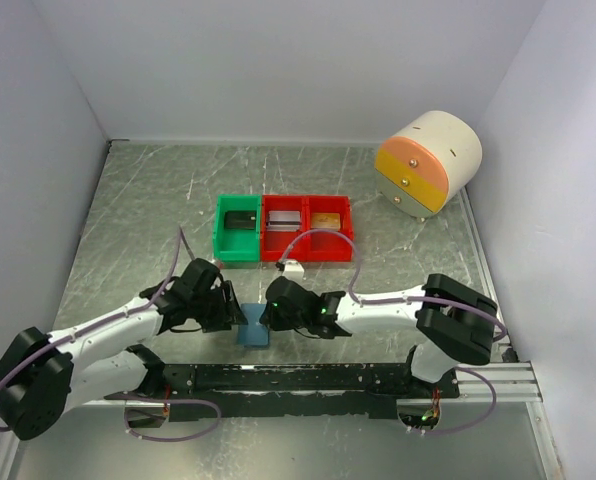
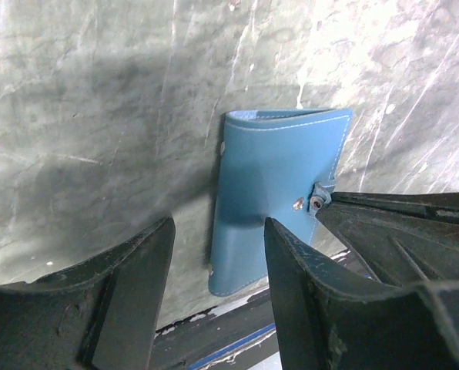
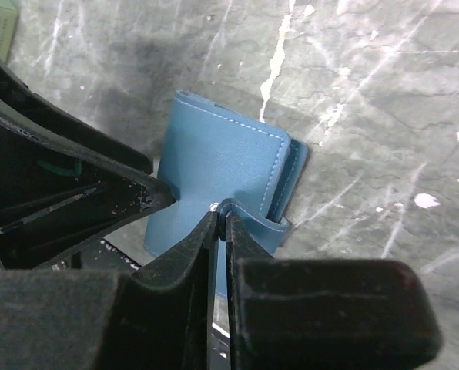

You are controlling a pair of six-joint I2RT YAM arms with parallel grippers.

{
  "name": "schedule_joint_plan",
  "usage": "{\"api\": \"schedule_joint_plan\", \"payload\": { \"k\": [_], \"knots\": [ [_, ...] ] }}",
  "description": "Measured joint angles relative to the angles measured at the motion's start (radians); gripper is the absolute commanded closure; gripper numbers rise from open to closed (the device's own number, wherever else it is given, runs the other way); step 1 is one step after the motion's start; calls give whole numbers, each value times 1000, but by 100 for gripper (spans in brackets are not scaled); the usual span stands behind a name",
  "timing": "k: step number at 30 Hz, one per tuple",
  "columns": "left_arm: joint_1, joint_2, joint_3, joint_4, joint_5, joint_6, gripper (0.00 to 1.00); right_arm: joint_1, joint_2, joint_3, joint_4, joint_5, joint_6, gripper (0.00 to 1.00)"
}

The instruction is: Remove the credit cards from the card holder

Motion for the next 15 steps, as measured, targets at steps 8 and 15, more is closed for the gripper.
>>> {"api": "schedule_joint_plan", "payload": {
  "k": [8,15],
  "knots": [
    [-2,58,24,46,0,0,36,0,19,137,-277,98,-12,86],
    [-3,59,26,47,0,10,36,0,19,146,-391,125,-4,81]
  ]
}}
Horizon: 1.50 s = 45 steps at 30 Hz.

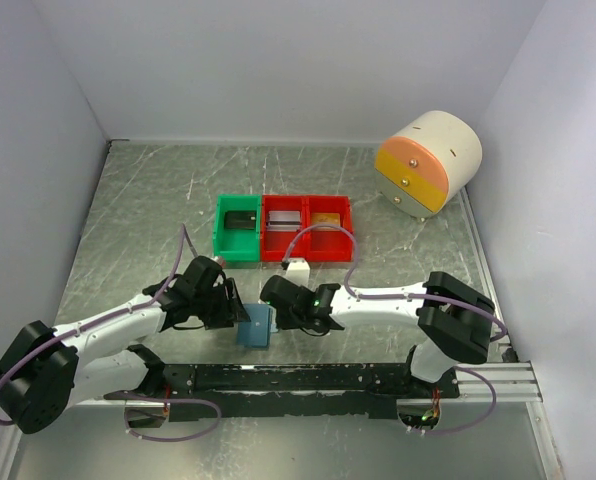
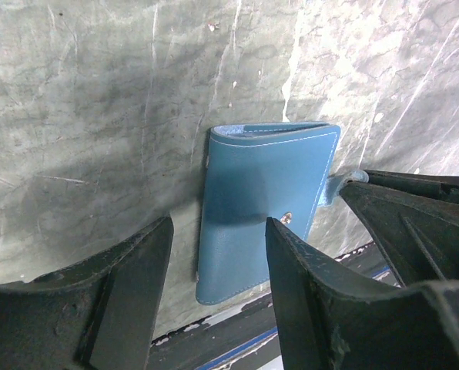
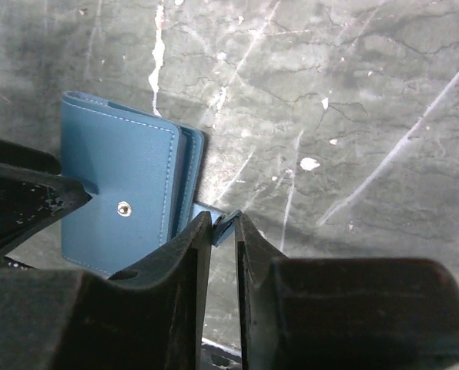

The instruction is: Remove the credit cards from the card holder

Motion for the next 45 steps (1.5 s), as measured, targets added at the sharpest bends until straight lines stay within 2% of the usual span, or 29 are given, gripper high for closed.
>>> {"api": "schedule_joint_plan", "payload": {
  "k": [12,19,24,28,35,38,45],
  "knots": [
    [0,0,3,1,1,19,35,0,-26,-19,-25,-8,22,73],
    [0,-1,3,1,0,20,36,0,-37,-55,-23,-29,42,73],
    [0,-2,3,0,0,20,36,0,-37,-66,-14,-31,50,79],
    [0,-6,3,-4,-1,21,36,0,-37,-66,-10,-32,49,80],
    [0,-24,3,-30,-14,24,35,0,-45,-70,15,-41,51,93],
    [0,-55,3,-52,-32,23,32,0,-77,-76,14,-35,51,98],
    [0,-203,7,-105,-95,15,17,-22,-189,-69,3,-11,-13,98]
  ]
}}
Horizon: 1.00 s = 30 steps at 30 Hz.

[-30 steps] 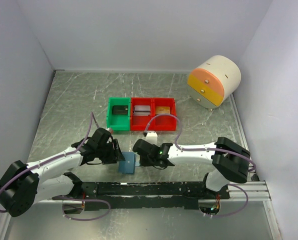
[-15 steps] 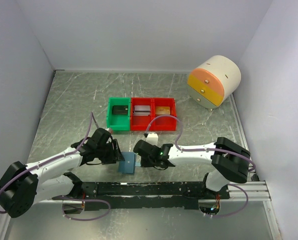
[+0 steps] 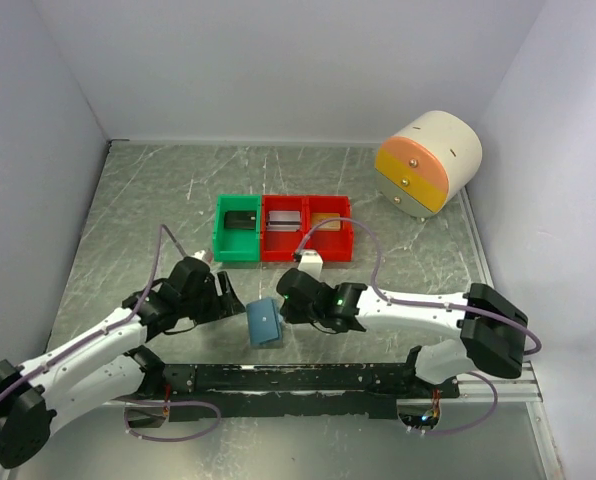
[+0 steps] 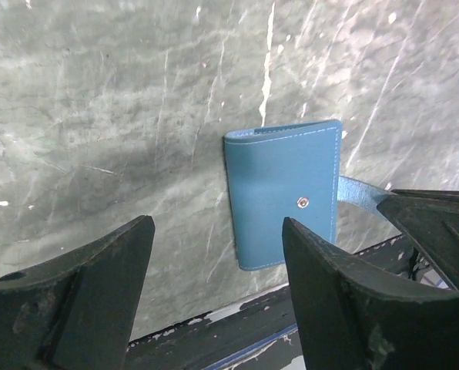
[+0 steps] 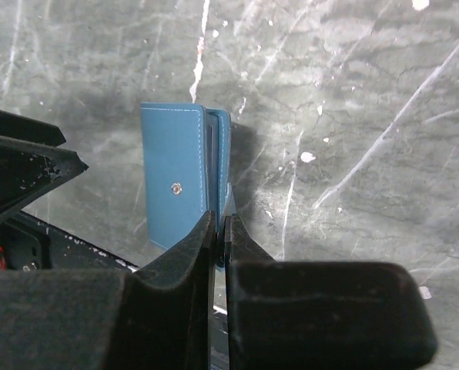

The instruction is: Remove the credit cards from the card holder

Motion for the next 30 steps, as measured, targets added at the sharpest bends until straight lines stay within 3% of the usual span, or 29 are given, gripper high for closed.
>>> {"api": "schedule_joint_plan", "payload": {
  "k": [10,20,30],
  "knots": [
    [0,-132,85,-96,-111,-19,9,-7,-45,89,-9,-22,-103,97],
    [0,-261,150,-249,-228,-72,7,-10,11,158,104,-119,-156,97],
    [0,-245,165,-284,-240,-72,9,-15,85,156,158,-172,-154,97]
  ]
}}
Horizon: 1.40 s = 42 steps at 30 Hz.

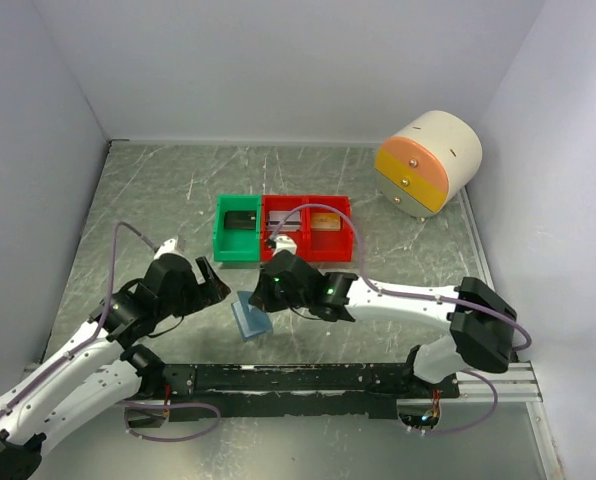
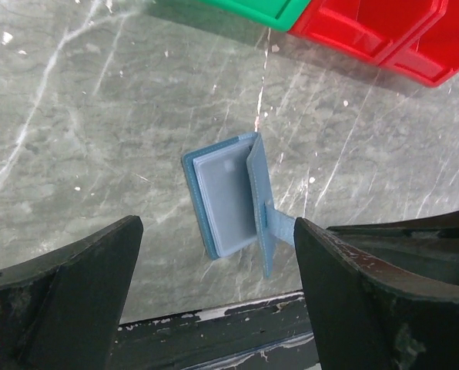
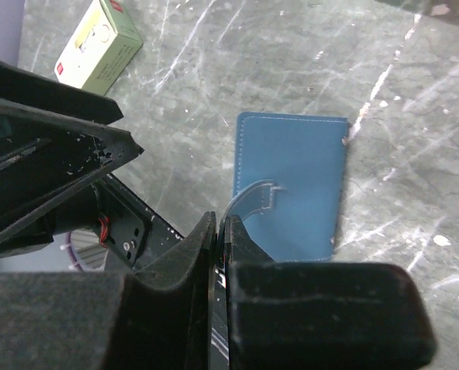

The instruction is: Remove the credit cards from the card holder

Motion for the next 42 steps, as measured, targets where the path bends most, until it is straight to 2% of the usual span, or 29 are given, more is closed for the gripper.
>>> {"api": "schedule_joint_plan", "payload": {
  "k": [2,8,13,17,22,25,29,37,42],
  "knots": [
    [0,22,-3,19,28,14,9,-27,-37,-49,42,-35,10,96],
    [0,101,-55,159,180,62,12,-218,-162,-294,154,-164,19,95],
    [0,201,-105,320,335,91,15,-249,-195,-454,194,-213,29,95],
    [-7,261,-109,407,406,100,16,-262,-225,-538,203,-219,47,95],
    [-25,336,-109,530,490,111,28,-270,-264,-608,245,-217,76,94],
    [-55,395,-105,568,505,116,29,-272,-269,-625,256,-211,90,94],
    [-103,441,-101,571,490,118,25,-272,-272,-632,266,-202,105,94],
    [-136,433,-68,488,364,134,21,-272,-261,-632,275,-196,118,92],
    [-140,443,-67,495,355,142,31,-272,-243,-619,280,-195,120,90]
  ]
}}
